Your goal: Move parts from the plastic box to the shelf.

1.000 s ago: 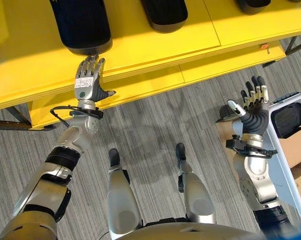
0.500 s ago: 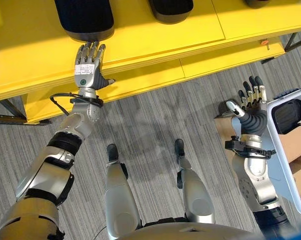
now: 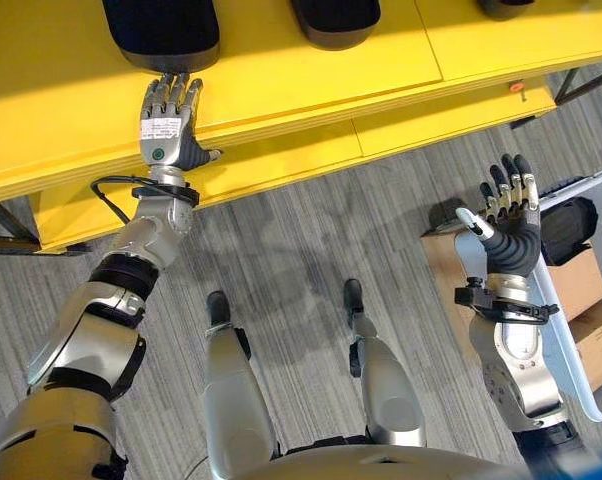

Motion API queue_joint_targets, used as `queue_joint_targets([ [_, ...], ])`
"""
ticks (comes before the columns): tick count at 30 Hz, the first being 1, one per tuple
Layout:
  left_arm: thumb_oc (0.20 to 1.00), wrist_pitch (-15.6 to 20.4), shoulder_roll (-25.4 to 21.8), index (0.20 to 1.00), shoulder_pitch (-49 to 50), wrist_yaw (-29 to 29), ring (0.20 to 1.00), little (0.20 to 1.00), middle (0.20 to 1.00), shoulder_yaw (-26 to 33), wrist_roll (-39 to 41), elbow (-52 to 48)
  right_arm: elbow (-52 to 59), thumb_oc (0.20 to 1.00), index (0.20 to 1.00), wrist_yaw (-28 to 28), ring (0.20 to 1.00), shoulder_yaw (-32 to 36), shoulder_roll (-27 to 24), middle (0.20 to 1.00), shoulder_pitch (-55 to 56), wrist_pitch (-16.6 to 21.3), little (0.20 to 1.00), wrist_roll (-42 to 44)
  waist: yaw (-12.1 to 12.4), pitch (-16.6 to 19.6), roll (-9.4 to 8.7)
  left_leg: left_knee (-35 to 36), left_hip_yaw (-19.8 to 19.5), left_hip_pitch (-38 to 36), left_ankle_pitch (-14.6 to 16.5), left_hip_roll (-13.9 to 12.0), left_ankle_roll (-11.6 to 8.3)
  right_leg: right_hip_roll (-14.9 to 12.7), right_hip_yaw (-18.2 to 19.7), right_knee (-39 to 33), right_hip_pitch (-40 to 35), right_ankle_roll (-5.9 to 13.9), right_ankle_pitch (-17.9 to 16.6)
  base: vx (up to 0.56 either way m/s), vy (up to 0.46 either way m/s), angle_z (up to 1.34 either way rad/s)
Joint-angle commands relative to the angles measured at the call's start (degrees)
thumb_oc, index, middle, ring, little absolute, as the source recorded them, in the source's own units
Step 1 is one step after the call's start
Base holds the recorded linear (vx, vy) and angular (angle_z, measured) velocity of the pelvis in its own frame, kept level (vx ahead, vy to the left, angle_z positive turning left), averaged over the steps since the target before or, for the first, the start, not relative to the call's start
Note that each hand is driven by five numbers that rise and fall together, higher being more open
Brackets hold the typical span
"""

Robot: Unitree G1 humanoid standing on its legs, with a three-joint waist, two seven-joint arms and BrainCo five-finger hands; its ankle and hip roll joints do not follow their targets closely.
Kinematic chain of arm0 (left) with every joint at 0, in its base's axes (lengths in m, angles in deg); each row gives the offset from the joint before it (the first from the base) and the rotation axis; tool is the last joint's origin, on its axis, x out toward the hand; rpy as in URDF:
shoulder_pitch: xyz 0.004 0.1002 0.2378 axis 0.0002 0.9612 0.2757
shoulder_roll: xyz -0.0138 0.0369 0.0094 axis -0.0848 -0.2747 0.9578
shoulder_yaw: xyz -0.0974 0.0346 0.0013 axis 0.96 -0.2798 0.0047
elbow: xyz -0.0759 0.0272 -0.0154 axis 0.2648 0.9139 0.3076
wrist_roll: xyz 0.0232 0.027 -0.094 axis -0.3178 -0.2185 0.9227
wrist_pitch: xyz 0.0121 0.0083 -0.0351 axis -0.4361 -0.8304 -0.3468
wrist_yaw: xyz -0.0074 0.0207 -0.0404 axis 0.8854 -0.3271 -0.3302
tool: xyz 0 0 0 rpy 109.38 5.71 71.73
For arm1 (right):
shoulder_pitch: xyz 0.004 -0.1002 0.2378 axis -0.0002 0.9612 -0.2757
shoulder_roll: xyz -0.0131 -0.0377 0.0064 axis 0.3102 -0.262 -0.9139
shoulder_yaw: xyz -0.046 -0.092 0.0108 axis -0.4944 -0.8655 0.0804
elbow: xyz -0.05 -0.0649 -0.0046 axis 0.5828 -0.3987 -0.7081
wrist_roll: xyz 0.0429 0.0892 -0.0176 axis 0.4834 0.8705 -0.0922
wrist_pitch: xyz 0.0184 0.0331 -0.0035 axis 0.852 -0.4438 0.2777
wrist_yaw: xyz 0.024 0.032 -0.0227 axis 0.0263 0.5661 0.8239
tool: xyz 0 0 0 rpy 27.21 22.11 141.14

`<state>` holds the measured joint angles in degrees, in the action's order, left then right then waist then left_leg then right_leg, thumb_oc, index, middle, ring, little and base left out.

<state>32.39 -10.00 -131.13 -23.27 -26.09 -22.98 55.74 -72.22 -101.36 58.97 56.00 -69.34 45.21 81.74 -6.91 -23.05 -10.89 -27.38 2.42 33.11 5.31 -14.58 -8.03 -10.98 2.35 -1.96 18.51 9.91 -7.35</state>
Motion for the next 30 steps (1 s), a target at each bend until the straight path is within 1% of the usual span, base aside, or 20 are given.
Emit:
queue_joint_targets([
  [1, 1.000, -0.95, -3.25, 1.000, -2.76, -2.23, 1.000, 1.000, 1.000, -1.06, 4.47, 4.92, 4.37, 1.000, 1.000, 0.36, 1.000, 3.65, -3.61, 1.000, -0.58, 4.34, 1.000, 1.42, -0.78, -0.44, 1.85, 4.27, 1.50, -1.08, -3.41, 0.12, 0.82, -1.40, -2.25, 5.67, -6.63, -0.15, 9.00, 0.00, 0.000, 0.00],
  [5, 1.000, -0.67, -2.52, 1.000, -1.58, -2.72, 1.000, 1.000, 1.000, -1.29, 3.86, 4.08, 4.25, 1.000, 1.000, 0.16, 1.000, 3.74, -3.64, 1.000, -0.51, 4.25, 1.000, 1.18, -0.65, -0.50, 1.95, 4.46, 1.42, -1.10, -3.44, 0.15, 0.85, -1.44, -2.38, 5.72, -6.52, -0.16, 8.98, 0.00, 0.000, 0.00],
  [8, 1.000, 0.17, -1.12, 1.000, 1.07, -3.05, 1.000, 1.000, 1.000, -0.42, 4.20, 0.71, 4.41, 1.000, 1.000, 0.14, 1.000, 3.95, -3.36, 1.000, -0.28, 4.11, 1.000, 0.92, -0.40, -0.65, 2.01, 4.62, 1.30, -1.30, -3.44, 0.21, 0.93, -1.44, -2.33, 5.84, -6.54, -0.25, 8.93, 0.00, 0.000, 0.00],
  [10, 1.000, 3.36, 2.36, 1.000, 12.42, -5.86, 1.000, 1.000, 1.000, 2.71, 4.51, -12.03, 4.03, 1.000, 1.000, -0.18, 1.000, 4.61, -2.54, 1.000, -0.19, 3.51, 1.000, 0.68, 0.67, -0.66, 2.56, 5.69, 1.17, -2.40, -3.58, 0.59, 1.05, -1.45, -2.75, 5.60, -7.29, -0.59, 8.91, -0.01, -0.032, -0.02],
  [13, 1.000, 6.66, 3.28, 1.000, 19.64, -8.33, 1.000, 1.000, 1.000, 4.20, 5.22, -20.26, 4.05, 1.000, 1.000, -0.16, 1.000, 5.73, -2.00, 1.000, -0.11, 3.25, 1.000, 0.32, 1.42, -0.33, 2.98, 6.43, 0.94, -3.17, -3.72, 0.59, 1.20, -1.39, -2.87, 5.42, -7.79, -0.80, 8.98, 0.02, -0.042, 0.03],
  [14, 1.000, 11.06, 4.36, 1.000, 26.99, -12.41, 1.000, 1.000, 1.000, 5.65, 10.99, -28.28, 4.07, 1.000, 1.000, 0.13, 1.000, 6.36, -1.62, 1.000, -0.06, 3.02, 1.000, 0.52, 2.10, 0.52, 3.52, 7.65, 0.71, -4.30, -4.18, 0.42, 1.26, -1.29, -3.03, 5.28, -8.56, -0.99, 9.15, 0.03, -0.056, 0.01],
  [15, 1.000, 11.00, 4.28, 1.000, 27.18, -12.55, 1.000, 1.000, 1.000, 5.82, 11.05, -28.51, 4.09, 1.000, 1.000, 0.14, 1.000, 6.30, -1.63, 1.000, -0.04, 3.02, 1.000, 0.52, 2.00, 0.65, 3.49, 7.99, 0.72, -4.22, -4.61, 0.48, 1.31, -1.31, -3.02, 5.21, -8.37, -1.00, 8.91, 0.04, -0.062, -0.04],
  [16, 1.000, 12.08, 3.97, 1.000, 29.18, -13.07, 1.000, 1.000, 1.000, 6.20, 11.87, -31.21, 4.11, 1.000, 1.000, 0.22, 1.000, 6.41, -1.47, 1.000, -0.08, 3.10, 1.000, 0.61, 2.30, 0.93, 3.73, 8.09, 0.64, -4.74, -4.39, 0.39, 1.25, -1.24, -3.11, 5.30, -8.79, -1.04, 9.22, 0.04, -0.072, -0.02],
  [17, 1.000, 14.22, 5.30, 1.000, 33.77, -16.48, 1.000, 1.000, 1.000, 7.26, 19.80, -34.48, 4.30, 1.000, 1.000, 0.42, 1.000, 6.39, -1.36, 1.000, 0.11, 2.89, 1.000, 0.80, 2.59, 1.88, 4.00, 9.56, 0.57, -5.89, -5.38, 0.14, 1.29, -1.09, -3.24, 5.22, -9.29, -1.13, 9.16, 0.07, -0.098, 0.02],
  [18, 1.000, 14.66, 5.84, 1.000, 35.71, -16.80, 1.000, 1.000, 1.000, 7.79, 22.66, -35.84, 4.34, 1.000, 1.000, 0.68, 1.000, 6.43, -1.24, 1.000, 0.42, 2.91, 1.000, 1.10, 2.74, 2.28, 4.15, 10.14, 0.46, -6.51, -5.55, 0.04, 1.30, -0.95, -3.28, 5.12, -9.76, -1.20, 9.29, 0.08, -0.135, 0.05],
  [19, 1.000, 15.81, 6.39, 1.000, 38.99, -18.04, 1.000, 1.000, 1.000, 8.20, 28.52, -38.41, 4.22, 1.000, 1.000, 0.98, 1.000, 6.26, -1.21, 1.000, 0.68, 2.73, 1.000, 1.39, 3.06, 3.21, 4.58, 11.20, 0.38, -7.73, -6.17, -0.23, 1.25, -0.73, -3.48, 5.06, -10.52, -1.24, 9.45, 0.06, -0.083, 0.02],
  [20, 1.000, 15.78, 6.33, 1.000, 39.16, -18.17, 1.000, 1.000, 1.000, 8.31, 28.66, -38.55, 4.22, 1.000, 1.000, 0.99, 1.000, 6.19, -1.23, 1.000, 0.73, 2.74, 1.000, 1.40, 2.99, 3.30, 4.57, 11.39, 0.39, -7.79, -6.28, -0.22, 1.23, -0.73, -3.50, 5.01, -10.53, -1.25, 9.41, 0.07, -0.089, 0.04],
  [21, 1.000, 16.71, 6.81, 1.000, 40.82, -19.59, 1.000, 1.000, 1.000, 8.78, 34.00, -39.89, 4.46, 1.000, 1.000, 1.11, 1.000, 6.24, -1.21, 1.000, 0.96, 2.57, 1.000, 1.55, 3.27, 3.65, 4.83, 12.07, 0.43, -8.86, -6.42, -0.55, 1.14, -0.52, -3.61, 5.04, -11.25, -1.27, 9.82, 0.02, -0.036, 0.05],
  [22, 1.000, 16.64, 6.74, 1.000, 40.93, -19.71, 1.000, 1.000, 1.000, 8.91, 34.12, -40.03, 4.49, 1.000, 1.000, 1.11, 1.000, 6.20, -1.20, 1.000, 0.96, 2.55, 1.000, 1.55, 3.21, 3.77, 4.79, 12.49, 0.47, -8.85, -6.86, -0.51, 1.17, -0.52, -3.60, 4.94, -11.08, -1.29, 9.59, 0.09, -0.130, 0.05],
  [23, 1.000, 18.04, 7.93, 1.000, 44.34, -23.67, 1.000, 1.000, 1.000, 9.61, 44.69, -42.50, 3.88, 1.000, 1.000, 1.80, 1.000, 5.81, -1.19, 1.000, 1.57, 1.88, 1.000, 1.77, 3.49, 5.46, 5.52, 15.12, 0.57, -11.50, -8.25, -1.17, 0.82, -0.02, -3.89, 4.80, -12.54, -1.32, 10.12, 0.06, -0.100, 0.06],
  [26, 1.000, 18.02, 8.44, 1.000, 45.60, -24.72, 1.000, 1.000, 1.000, 10.38, 47.32, -43.50, 3.68, 1.000, 1.000, 2.22, 1.000, 5.58, -1.43, 1.000, 1.93, 1.60, 1.000, 2.01, 3.58, 6.08, 5.79, 16.80, 0.73, -13.24, -8.97, -1.44, 0.62, 0.27, -3.97, 4.77, -13.26, -1.39, 10.39, 0.08, -0.078, 0.06],
  [27, 1.000, 17.99, 9.25, 1.000, 47.53, -27.61, 1.000, 1.000, 1.000, 11.25, 53.99, -44.80, 3.36, 1.000, 1.000, 3.20, 1.000, 5.42, -1.77, 1.000, 2.54, 0.83, 1.000, 2.32, 3.69, 7.38, 6.37, 19.10, 0.84, -15.44, -10.15, -2.16, 0.40, 0.94, -3.89, 5.04, -14.04, -1.49, 10.99, 0.07, -0.071, -0.02],
  [28, 1.000, 17.93, 9.21, 1.000, 47.68, -27.74, 1.000, 1.000, 1.000, 11.37, 54.14, -44.91, 3.37, 1.000, 1.000, 3.22, 1.000, 5.37, -1.80, 1.000, 2.58, 0.82, 1.000, 2.35, 3.67, 7.36, 6.38, 19.34, 0.89, -15.66, -10.26, -2.19, 0.36, 0.98, -3.87, 5.05, -14.12, -1.53, 11.01, 0.15, -0.220, -0.02],
  [29, 1.000, 17.76, 10.63, 1.000, 50.88, -31.23, 1.000, 1.000, 1.000, 13.43, 59.75, -47.47, 2.76, 1.000, 1.000, 5.37, 1.000, 5.56, -2.68, 1.000, 4.16, -0.33, 1.000, 2.33, 3.61, 9.60, 7.55, 22.45, 1.79, -19.98, -11.87, -3.80, -0.02, 2.50, -3.07, 6.08, -15.99, -2.35, 12.70, 0.11, -0.203, -0.08],
  [30, 1.000, 17.68, 10.89, 1.000, 51.53, -32.07, 1.000, 1.000, 1.000, 13.87, 60.74, -47.79, 2.72, 1.000, 1.000, 6.03, 1.000, 5.95, -3.03, 1.000, 4.68, -0.64, 1.000, 2.41, 3.60, 10.08, 7.84, 22.97, 1.72, -20.78, -12.33, -4.08, -0.10, 2.95, -2.87, 6.50, -16.47, -2.68, 13.22, 0.12, -0.252, -0.17],
])
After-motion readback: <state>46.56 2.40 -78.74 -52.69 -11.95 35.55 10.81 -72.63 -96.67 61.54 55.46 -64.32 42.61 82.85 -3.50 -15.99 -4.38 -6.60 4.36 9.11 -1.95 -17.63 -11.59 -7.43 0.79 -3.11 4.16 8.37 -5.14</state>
